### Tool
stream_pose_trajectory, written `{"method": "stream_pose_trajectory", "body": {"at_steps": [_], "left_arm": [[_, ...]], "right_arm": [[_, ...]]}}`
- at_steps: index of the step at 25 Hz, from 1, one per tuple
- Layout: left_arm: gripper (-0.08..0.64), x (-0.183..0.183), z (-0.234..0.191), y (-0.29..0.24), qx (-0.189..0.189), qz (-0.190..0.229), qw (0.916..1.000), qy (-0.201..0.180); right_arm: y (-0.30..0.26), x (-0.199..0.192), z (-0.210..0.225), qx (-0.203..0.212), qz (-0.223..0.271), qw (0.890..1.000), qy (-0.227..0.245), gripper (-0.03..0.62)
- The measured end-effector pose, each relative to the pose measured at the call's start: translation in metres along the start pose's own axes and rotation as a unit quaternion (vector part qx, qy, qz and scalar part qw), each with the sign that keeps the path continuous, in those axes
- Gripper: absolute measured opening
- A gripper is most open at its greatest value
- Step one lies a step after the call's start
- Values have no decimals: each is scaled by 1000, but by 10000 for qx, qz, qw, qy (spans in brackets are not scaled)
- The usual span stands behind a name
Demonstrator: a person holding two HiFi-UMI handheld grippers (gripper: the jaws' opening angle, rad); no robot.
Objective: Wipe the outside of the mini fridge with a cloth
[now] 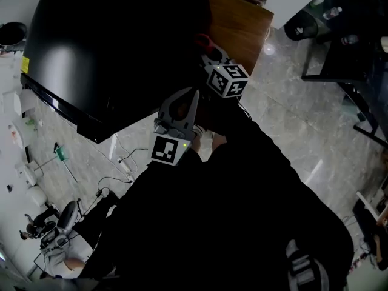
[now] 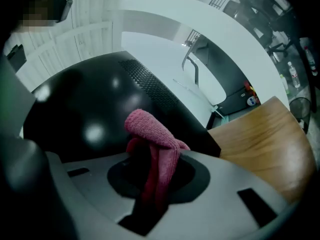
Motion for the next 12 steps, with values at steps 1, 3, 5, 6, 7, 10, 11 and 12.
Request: {"method": "stream_pose_trajectory", "body": {"at_steps": [1, 3, 5, 6, 7, 10, 11, 12], "left_arm": [[2, 1, -1, -4, 0, -5, 10000, -41], [2, 3, -2, -10, 18, 5, 10000, -90], [2, 7, -3, -16, 30, 17, 9999, -125], [2, 10, -3, -18, 34, 28, 9999, -143], [2, 13, -3, -20, 37, 51, 9999, -155], [2, 23, 1, -19, 43, 113, 9999, -115], [2, 25, 3, -18, 37, 107, 9999, -74], [2, 26, 4, -15, 12, 88, 10000, -24]], "right_arm": [[-5, 6, 7, -63, 17, 10000, -2, 83], [-13, 16, 20, -175, 45, 9998, 9, 83], [-20, 26, 32, -268, 78, 9996, 10, 83], [-24, 30, 38, -305, 95, 9995, 16, 81], [-29, 35, 43, -334, 103, 9994, 30, 81], [-37, 46, 57, -391, 50, 9991, 126, 81], [-37, 50, 60, -387, 35, 9991, 168, 81], [-36, 55, 61, -368, 47, 9991, 209, 81]]}}
Point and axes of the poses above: the fingertips, and each gripper's own axes: y backward along the fingers, z to its right, x out of its top, the point moved 4 cm from there along y, backward along the fingers, and after that the axes turned 4 degrees about y, right-handed, at the moved point
